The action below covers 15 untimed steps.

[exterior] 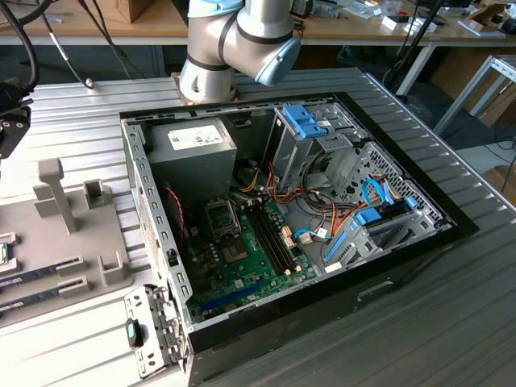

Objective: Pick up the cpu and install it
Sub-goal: 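Reach for the cpu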

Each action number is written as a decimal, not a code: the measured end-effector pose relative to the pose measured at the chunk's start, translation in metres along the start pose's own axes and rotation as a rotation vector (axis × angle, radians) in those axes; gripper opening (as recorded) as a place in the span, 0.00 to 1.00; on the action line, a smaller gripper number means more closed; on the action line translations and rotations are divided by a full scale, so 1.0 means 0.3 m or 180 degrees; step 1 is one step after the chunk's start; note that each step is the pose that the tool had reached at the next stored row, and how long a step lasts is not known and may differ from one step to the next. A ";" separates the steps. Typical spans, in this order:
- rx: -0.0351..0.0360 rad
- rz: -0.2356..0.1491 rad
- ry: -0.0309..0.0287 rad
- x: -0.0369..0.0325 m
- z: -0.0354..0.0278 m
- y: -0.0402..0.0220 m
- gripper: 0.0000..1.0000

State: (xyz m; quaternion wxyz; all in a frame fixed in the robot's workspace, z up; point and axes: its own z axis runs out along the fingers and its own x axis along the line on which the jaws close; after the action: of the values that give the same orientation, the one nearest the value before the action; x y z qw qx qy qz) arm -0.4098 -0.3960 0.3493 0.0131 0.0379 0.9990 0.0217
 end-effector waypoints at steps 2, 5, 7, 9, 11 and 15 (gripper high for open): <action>0.0000 0.0000 0.0000 0.000 0.001 0.000 0.11; 0.0000 0.0000 0.0000 0.001 0.003 0.000 0.11; 0.0000 0.0000 0.0000 0.001 0.004 0.000 0.11; 0.0000 0.0000 0.0000 0.001 0.006 0.000 0.11; 0.0000 0.0000 0.0000 0.001 0.007 0.000 0.11; 0.0000 0.0000 0.0000 0.001 0.010 -0.001 0.11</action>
State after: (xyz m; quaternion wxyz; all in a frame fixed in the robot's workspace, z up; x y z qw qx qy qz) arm -0.4101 -0.3960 0.3462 0.0131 0.0379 0.9990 0.0218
